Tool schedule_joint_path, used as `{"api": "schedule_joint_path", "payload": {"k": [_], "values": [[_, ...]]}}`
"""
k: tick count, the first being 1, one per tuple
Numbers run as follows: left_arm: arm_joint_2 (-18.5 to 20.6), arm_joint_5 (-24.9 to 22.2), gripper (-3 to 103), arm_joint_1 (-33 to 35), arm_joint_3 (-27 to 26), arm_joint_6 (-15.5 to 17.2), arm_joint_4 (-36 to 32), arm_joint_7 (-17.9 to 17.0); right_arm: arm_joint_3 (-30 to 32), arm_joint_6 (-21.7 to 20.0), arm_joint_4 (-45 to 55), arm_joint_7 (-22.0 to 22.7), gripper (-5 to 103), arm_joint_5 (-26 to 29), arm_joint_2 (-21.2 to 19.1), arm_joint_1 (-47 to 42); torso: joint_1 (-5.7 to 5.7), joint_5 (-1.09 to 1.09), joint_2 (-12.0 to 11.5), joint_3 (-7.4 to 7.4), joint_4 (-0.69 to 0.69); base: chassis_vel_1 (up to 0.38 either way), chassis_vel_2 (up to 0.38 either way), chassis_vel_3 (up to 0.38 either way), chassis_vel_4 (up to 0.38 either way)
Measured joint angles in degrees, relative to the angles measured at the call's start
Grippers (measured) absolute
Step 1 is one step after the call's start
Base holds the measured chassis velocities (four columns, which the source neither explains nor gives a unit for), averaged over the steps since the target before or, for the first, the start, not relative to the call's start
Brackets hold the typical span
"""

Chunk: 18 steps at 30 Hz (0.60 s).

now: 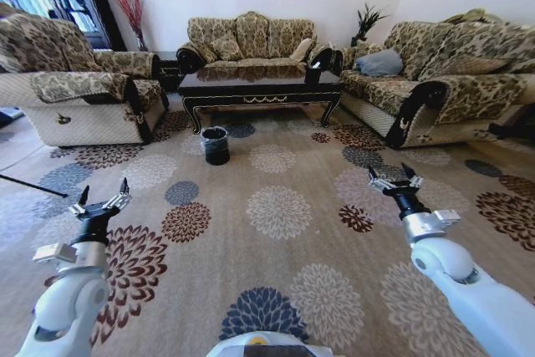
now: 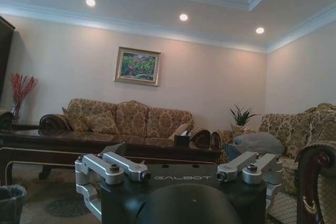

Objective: Move to the front of the table and pick up the trash from the floor, then place it into the trash bin.

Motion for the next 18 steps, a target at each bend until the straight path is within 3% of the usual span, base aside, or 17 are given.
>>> {"api": "schedule_joint_path", "payload": {"k": [18], "values": [[-0.71,0.45,100,0.03,1.47,0.34,-1.65,-0.46,0.90,1.26,0.76,0.35,100,-0.59,1.58,-1.55,1.40,0.00,4.53,3.16,0.00,0.000,0.000,0.000,0.000]]}}
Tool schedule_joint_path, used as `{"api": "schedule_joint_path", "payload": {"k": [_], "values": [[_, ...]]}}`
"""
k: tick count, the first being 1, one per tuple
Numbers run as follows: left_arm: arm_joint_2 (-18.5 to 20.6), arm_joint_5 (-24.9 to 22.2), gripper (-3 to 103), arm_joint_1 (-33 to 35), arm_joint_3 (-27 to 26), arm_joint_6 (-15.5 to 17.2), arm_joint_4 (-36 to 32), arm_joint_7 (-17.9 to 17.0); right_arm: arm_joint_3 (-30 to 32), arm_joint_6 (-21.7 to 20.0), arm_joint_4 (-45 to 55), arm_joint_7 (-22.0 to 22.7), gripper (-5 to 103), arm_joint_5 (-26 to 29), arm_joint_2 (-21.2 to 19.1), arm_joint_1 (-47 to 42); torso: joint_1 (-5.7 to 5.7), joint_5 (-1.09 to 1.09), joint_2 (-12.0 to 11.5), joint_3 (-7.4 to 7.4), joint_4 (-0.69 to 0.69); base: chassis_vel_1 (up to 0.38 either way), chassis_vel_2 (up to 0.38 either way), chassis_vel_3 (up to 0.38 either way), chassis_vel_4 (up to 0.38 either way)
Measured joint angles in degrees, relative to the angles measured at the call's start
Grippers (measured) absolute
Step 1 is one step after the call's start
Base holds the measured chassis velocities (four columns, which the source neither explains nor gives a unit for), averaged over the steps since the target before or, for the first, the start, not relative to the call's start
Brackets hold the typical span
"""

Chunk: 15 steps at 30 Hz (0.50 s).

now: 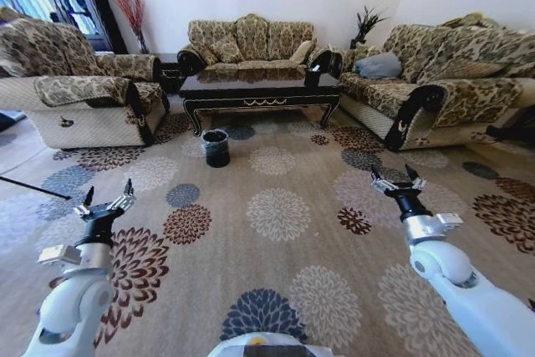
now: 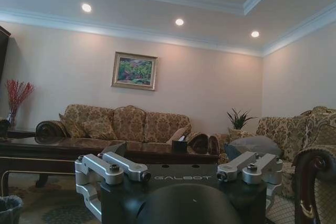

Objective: Move to the front of the table and pick up the trash from the floor, then place it into the trash bin.

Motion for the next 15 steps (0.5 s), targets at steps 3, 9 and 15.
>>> {"api": "schedule_joint_path", "payload": {"k": [3,9,15], "values": [[-0.08,-0.53,100,-0.20,-0.34,0.56,-0.15,-0.19,0.03,0.09,-0.25,-0.03,100,-0.08,0.10,0.10,0.16,0.00,0.62,0.45,0.00,0.000,0.000,0.000,0.000],[-0.41,-1.65,100,0.24,-1.31,1.65,-1.42,-0.38,0.10,0.22,-0.55,-0.17,100,-0.58,0.51,0.07,0.65,0.00,2.08,1.43,0.00,0.000,0.000,0.000,0.000],[0.18,-4.31,100,0.03,-2.35,3.30,-4.19,-1.10,0.11,0.23,-0.69,-0.19,100,-0.65,0.42,0.32,1.04,0.00,3.09,2.05,-0.01,0.000,0.000,0.000,0.000]]}}
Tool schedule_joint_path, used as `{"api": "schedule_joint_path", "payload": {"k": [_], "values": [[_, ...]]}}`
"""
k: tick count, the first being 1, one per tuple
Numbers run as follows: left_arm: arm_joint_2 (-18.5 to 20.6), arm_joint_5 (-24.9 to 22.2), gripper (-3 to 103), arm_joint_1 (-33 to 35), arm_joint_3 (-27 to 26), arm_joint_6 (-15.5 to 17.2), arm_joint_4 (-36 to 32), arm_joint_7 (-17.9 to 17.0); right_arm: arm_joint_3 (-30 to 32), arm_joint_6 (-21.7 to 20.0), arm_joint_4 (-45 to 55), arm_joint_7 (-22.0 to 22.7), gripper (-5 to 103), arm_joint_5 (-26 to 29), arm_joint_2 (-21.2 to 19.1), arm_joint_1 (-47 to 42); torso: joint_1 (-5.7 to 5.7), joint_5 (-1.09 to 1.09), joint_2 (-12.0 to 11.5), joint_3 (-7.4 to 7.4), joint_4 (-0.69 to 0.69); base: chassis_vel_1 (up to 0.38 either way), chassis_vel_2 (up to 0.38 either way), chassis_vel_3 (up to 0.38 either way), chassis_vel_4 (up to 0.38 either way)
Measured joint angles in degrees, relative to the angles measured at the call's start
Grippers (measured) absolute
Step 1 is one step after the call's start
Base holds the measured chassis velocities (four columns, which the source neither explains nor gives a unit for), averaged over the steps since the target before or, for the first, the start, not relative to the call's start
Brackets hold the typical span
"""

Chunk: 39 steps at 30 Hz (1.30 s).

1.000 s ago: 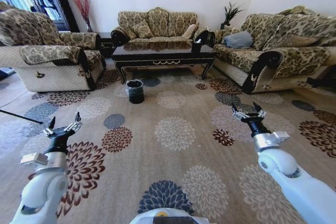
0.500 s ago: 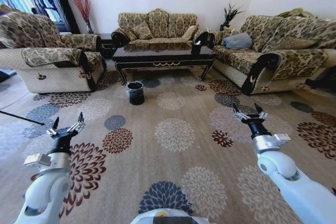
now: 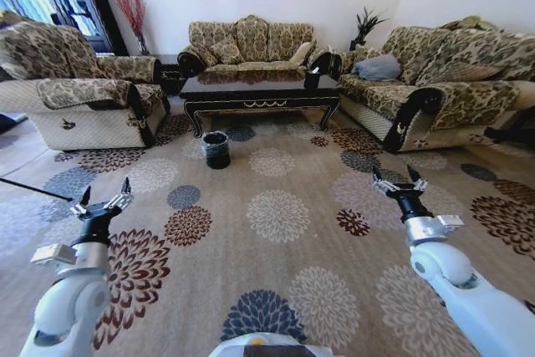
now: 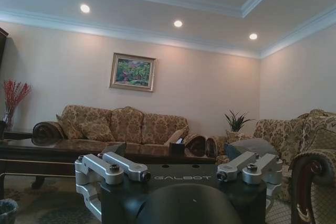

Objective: Move to the front of the table and pick up the trash from the floor, then place it into the trash bin.

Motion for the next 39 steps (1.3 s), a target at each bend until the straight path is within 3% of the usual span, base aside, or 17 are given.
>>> {"api": "schedule_joint_path", "payload": {"k": [6,18,39], "values": [[0.43,0.34,100,0.54,-1.04,0.16,-0.58,0.47,0.48,0.01,-0.55,-0.56,100,-0.05,0.17,1.05,0.54,0.00,1.49,0.92,0.01,0.000,0.000,0.000,0.000],[-1.65,3.28,100,-0.08,1.94,-0.67,3.23,0.76,-0.72,0.07,-2.92,-0.72,100,-0.36,1.04,3.25,1.69,0.00,4.48,2.78,0.01,0.000,0.000,0.000,0.000],[-1.87,3.77,100,-1.30,3.36,-1.06,5.03,0.72,-1.17,0.18,-3.73,-0.45,100,0.04,1.70,3.94,3.53,0.00,9.14,5.58,0.00,0.000,0.000,0.000,0.000]]}}
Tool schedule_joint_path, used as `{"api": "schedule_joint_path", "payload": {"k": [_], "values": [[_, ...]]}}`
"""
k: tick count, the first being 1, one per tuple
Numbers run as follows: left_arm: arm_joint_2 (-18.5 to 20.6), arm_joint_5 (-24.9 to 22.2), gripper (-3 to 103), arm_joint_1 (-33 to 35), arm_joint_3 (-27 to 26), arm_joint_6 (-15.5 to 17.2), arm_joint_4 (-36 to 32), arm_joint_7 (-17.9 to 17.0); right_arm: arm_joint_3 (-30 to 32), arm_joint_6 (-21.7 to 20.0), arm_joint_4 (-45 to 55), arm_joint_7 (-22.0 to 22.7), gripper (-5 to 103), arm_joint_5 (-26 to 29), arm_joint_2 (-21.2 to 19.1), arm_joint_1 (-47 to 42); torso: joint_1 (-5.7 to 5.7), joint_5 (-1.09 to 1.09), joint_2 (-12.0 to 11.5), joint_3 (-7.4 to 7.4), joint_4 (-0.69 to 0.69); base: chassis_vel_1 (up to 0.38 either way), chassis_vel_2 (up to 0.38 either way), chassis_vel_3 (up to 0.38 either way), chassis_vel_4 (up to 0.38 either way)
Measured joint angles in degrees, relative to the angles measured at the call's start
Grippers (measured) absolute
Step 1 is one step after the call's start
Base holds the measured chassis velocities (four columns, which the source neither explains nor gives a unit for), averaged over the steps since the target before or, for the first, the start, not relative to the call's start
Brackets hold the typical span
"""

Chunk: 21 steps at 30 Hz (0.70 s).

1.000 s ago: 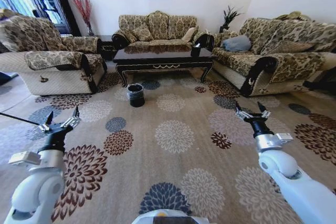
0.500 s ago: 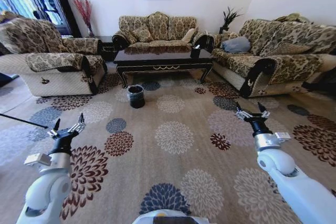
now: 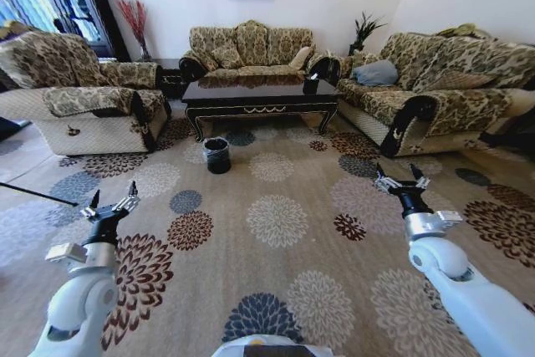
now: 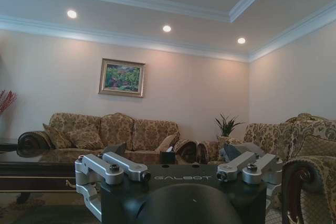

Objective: Move to the front of the table and pick up the trash from the floor, then place it into the trash bin.

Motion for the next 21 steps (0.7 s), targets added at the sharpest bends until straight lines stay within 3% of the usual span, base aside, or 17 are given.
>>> {"api": "schedule_joint_path", "payload": {"k": [21], "values": [[0.28,0.36,100,0.37,1.07,-0.62,0.51,0.05,0.39,0.11,0.22,0.32,100,0.54,0.24,-0.55,2.04,-0.01,5.23,3.19,0.00,0.000,0.000,0.000,0.000]]}}
